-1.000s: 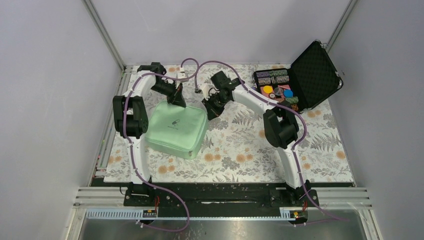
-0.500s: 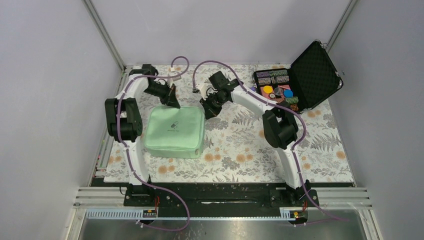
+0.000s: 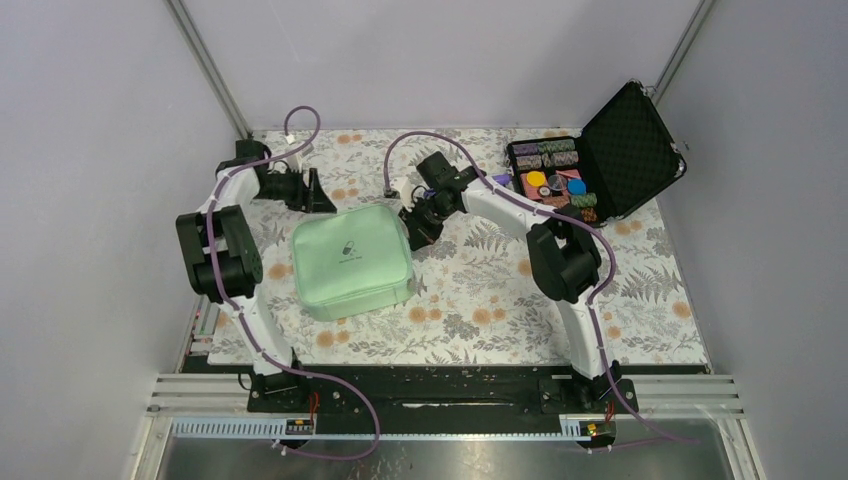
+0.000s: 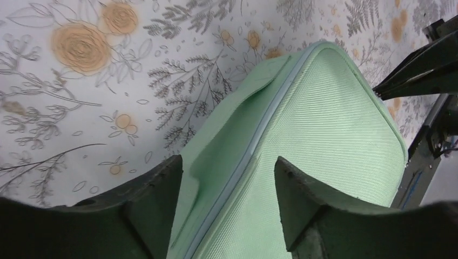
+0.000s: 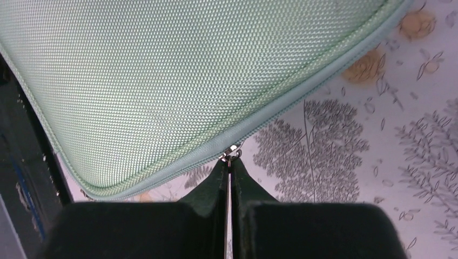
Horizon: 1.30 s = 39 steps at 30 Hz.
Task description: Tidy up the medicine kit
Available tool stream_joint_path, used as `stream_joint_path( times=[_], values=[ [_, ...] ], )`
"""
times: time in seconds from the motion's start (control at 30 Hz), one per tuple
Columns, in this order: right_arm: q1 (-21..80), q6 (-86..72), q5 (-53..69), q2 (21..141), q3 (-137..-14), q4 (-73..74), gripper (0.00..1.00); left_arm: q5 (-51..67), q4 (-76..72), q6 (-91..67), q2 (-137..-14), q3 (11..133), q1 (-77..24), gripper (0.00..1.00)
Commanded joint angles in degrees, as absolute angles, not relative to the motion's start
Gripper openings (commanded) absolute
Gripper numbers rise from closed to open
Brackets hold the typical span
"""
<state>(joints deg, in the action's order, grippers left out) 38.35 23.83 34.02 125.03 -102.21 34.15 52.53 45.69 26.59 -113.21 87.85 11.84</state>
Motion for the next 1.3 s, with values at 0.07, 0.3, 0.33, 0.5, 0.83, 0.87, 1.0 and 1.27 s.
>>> stream_joint_path(
  times=[0.07, 0.3, 0.33, 0.5, 0.83, 0.87, 1.0, 1.27],
  values=[
    [37.2, 27.6, 32.8, 122.2, -104.2, 41.1, 0.0, 58.4, 38.4, 25.2, -112.2, 90.8, 9.8, 0.71],
    [37.2, 29.0, 32.3, 125.5, -110.2, 42.3, 0.0, 58.8, 60.7, 36.5, -126.6, 109.7, 2.7, 0.74],
    [37.1, 29.0, 32.3, 125.8, -110.7, 42.3, 0.0, 58.3, 62.6, 38.0, -127.9, 110.6, 1.7, 0.74],
    [37.3, 29.0, 32.0, 127.7, -113.0, 42.2, 0.0, 55.9, 64.0, 38.6, -128.9, 109.6, -1.8, 0.71],
    [37.2, 28.8, 31.6, 128.2, -113.2, 43.3, 0.0, 53.2, 70.1, 42.9, -129.8, 107.9, -1.3, 0.0],
    [37.2, 29.1, 31.5, 127.9, -113.1, 44.1, 0.0, 53.0, 67.7, 40.4, -128.8, 106.8, -0.5, 0.0],
    [37.2, 29.4, 31.7, 125.3, -109.5, 44.7, 0.0, 50.8, 52.4, 24.2, -123.7, 101.7, 5.6, 0.0],
    [37.2, 30.3, 31.7, 122.1, -103.3, 44.7, 0.0, 43.5, 45.7, 18.4, -121.9, 102.9, 14.3, 0.0]
  ],
)
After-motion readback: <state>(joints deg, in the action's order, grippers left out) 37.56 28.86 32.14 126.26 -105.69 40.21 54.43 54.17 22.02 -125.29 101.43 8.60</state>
